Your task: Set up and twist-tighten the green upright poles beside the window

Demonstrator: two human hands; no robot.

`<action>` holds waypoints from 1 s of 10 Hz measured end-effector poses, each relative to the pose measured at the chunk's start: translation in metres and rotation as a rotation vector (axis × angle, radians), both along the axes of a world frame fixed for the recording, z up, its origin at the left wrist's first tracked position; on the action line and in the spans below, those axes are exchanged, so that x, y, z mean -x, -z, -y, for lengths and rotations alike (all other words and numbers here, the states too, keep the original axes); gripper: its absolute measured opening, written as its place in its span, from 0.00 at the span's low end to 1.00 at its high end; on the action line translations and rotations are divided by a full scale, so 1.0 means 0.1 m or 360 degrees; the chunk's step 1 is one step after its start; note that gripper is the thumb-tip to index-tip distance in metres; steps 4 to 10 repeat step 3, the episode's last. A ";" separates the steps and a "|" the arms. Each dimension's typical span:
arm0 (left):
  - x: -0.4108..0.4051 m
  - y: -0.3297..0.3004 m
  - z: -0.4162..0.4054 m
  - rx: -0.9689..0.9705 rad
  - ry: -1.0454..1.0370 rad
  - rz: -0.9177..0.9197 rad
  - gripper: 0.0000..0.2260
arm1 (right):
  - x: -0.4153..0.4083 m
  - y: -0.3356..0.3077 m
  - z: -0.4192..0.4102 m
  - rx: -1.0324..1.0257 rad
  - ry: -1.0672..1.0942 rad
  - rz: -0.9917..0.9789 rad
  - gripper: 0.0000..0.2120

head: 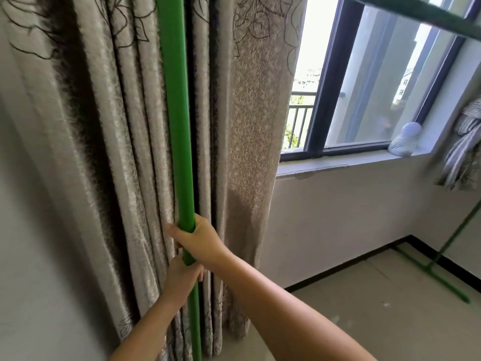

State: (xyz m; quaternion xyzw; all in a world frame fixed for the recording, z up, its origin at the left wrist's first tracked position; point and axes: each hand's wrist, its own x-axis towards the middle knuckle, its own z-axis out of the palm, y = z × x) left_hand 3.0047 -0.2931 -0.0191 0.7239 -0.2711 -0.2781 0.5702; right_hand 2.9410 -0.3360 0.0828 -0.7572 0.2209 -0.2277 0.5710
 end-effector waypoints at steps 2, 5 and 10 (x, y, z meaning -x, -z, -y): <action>0.00 -0.16 -0.10 0.0088 0.0219 0.0059 0.20 | 0.25 -0.04 0.04 0.0160 -0.0116 -0.0218 0.22; 0.04 -0.13 -0.18 0.0133 0.0207 0.0103 0.24 | 0.53 0.01 0.07 0.0155 -0.0094 -0.0172 0.26; 0.04 -0.13 -0.18 0.0133 0.0207 0.0103 0.24 | 0.53 0.01 0.07 0.0155 -0.0094 -0.0172 0.26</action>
